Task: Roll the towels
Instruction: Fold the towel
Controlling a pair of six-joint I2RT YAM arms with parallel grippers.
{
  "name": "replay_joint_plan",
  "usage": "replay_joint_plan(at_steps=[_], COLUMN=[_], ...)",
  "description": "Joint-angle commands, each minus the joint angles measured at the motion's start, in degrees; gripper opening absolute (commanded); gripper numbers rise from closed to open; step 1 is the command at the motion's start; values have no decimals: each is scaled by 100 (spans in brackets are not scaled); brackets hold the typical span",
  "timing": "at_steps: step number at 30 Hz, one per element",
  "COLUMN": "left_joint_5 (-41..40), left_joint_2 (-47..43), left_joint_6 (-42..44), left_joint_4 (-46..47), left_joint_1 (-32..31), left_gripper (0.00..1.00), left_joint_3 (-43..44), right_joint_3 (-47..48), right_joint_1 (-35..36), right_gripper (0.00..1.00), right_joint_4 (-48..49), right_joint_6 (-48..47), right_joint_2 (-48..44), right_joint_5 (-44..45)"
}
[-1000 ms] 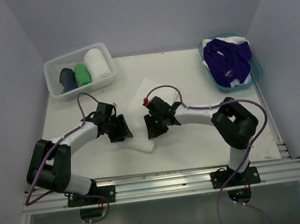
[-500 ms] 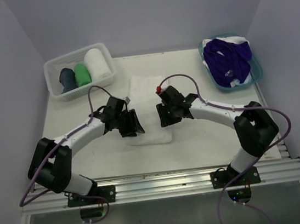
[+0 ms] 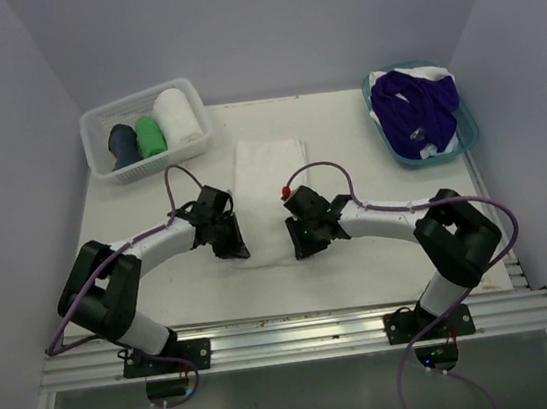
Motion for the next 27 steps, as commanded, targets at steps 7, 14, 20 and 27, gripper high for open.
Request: replay_joint_plan(at_steps=[7,14,20,27], left_joint_5=[-458,-379,-229,-142], left_joint_2=[-1356,-1666,-1578,-1367], left_joint_6=[421,290,52,78], left_joint_4=[-507,-429,160,617], left_joint_1=[32,41,32,41], left_gripper=[29,67,63,56], left_joint_3=[205,-435,-1025,-1175], right_joint_3=[-109,-434,-750,-1049], right_joint_1=[0,0,8,0], right_gripper=[33,46,52,55], right_joint_4=[-364,-330,-66,400], right_joint_6=[-44,26,360,536], right_joint_2=[-1080,-1206,-1170,-986], right_joint_5=[614,529,317,132])
